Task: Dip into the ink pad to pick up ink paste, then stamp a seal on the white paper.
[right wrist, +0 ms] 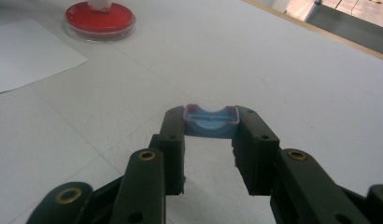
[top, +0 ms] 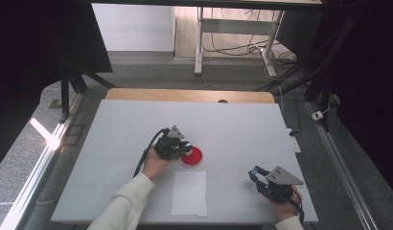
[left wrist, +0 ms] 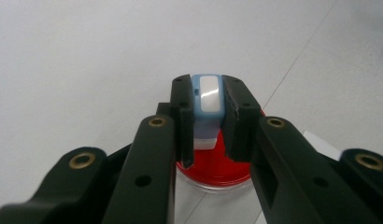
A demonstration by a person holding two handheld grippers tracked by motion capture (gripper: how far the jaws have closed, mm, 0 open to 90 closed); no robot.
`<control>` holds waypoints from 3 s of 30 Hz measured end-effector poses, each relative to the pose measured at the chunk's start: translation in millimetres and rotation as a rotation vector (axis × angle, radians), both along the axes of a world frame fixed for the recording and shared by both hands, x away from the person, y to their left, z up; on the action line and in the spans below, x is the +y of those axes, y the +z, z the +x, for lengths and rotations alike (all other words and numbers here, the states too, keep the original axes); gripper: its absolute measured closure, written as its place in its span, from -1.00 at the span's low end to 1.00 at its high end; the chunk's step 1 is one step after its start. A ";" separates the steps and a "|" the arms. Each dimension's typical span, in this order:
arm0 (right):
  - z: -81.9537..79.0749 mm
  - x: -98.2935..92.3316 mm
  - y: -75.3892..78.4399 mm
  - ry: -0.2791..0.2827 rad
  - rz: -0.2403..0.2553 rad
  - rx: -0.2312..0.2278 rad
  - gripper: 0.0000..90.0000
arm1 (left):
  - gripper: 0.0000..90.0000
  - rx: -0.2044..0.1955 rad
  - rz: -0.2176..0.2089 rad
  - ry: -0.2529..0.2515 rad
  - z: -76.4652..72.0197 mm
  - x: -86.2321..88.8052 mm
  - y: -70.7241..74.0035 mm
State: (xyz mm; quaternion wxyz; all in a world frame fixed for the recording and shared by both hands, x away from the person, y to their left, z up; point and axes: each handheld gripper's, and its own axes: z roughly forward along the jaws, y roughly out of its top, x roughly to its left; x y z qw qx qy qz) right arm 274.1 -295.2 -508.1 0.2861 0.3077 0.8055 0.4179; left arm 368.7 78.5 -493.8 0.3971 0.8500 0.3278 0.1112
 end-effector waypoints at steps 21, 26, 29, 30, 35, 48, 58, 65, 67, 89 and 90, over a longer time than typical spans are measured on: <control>-0.5 -0.1 0.5 0.000 -0.001 -0.004 0.44 | 0.68 -0.006 -0.081 -0.045 -11.7 17.1 20.6; -0.5 -0.2 0.6 0.001 -0.001 -0.005 0.44 | 0.68 -0.003 -0.088 -0.059 -15.7 22.8 24.8; -0.5 0.0 0.5 0.001 0.000 -0.006 0.44 | 0.68 -0.003 -0.093 -0.068 -18.5 24.8 26.5; -0.5 0.0 0.6 0.001 0.000 -0.007 0.44 | 0.68 -0.003 -0.093 -0.073 -19.6 25.5 27.3; -0.6 -0.3 0.6 0.000 -0.001 -0.005 0.44 | 0.68 -0.007 -0.101 -0.097 -24.9 30.6 32.3; -0.1 -0.7 0.7 0.000 -0.002 -0.009 0.44 | 0.68 -0.024 -0.111 -0.134 -39.0 32.5 40.0; -0.3 -0.6 0.5 -0.003 -0.003 -0.003 0.44 | 0.68 -0.027 -0.109 -0.164 -46.8 30.0 42.5; -0.4 -0.5 0.5 -0.005 -0.003 -0.005 0.44 | 0.68 -0.017 -0.118 -0.180 -52.1 30.1 40.1; 0.0 -0.6 0.2 -0.004 -0.002 -0.005 0.44 | 0.68 -0.016 -0.121 -0.180 -53.4 30.2 39.9; 0.0 -0.2 -0.4 -0.003 -0.007 -0.008 0.44 | 0.68 0.016 -0.108 -0.252 -73.6 21.2 30.8; 0.0 0.0 -0.6 -0.003 -0.007 -0.007 0.44 | 0.68 0.021 -0.109 -0.252 -74.5 20.8 29.7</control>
